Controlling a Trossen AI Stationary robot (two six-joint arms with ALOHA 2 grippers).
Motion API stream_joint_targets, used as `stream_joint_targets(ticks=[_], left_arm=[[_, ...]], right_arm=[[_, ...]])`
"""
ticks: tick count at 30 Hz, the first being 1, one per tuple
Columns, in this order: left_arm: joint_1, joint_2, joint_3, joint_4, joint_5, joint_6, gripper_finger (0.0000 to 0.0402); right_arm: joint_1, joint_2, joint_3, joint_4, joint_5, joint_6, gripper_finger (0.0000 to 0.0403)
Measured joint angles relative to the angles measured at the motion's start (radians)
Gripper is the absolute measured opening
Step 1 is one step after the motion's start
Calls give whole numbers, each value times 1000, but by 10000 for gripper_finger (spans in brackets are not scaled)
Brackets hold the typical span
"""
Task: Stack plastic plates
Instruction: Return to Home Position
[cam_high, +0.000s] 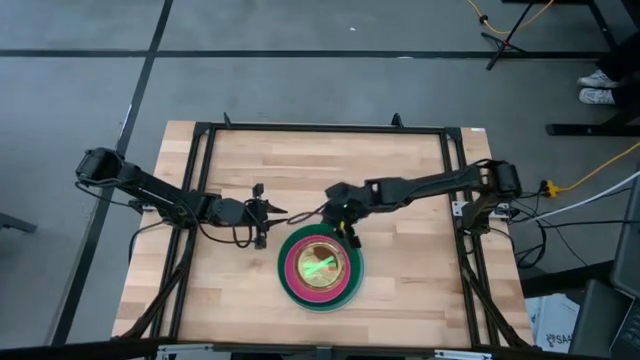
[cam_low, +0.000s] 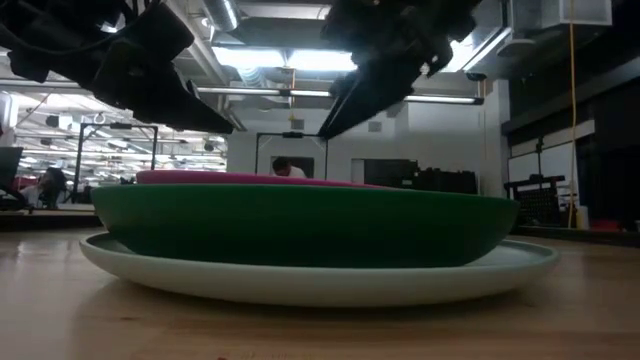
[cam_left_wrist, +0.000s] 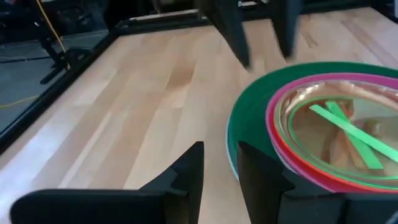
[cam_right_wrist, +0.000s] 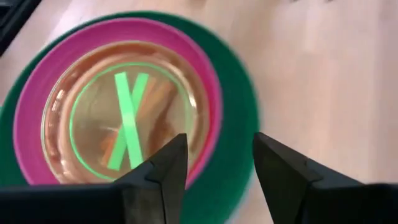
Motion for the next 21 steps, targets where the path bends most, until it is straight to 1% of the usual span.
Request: stream_joint_targets(ticks=[3,5,8,14,18,21], left_arm=[[0,0,0,-14,5,-5,89],[16,-5,0,-5,55,50,89],[63,-77,-1,0,148,111,89],[140,-214,-5,-67,220,113,89],[193,-277,-33,-71,296,139,89],[235,-327,-70,-53,318,126,89]], right_arm=[[-9,-71,-12,-27,37,1,171],[-25,-113,-32,-29,40,14,170],[-68,-176,-59,-29,33,33,170],[-159,-280,-175,41,35,52,170],[-220,-347,-255,59,4,54,170],[-259,-400,-319,68,-2,59,170]])
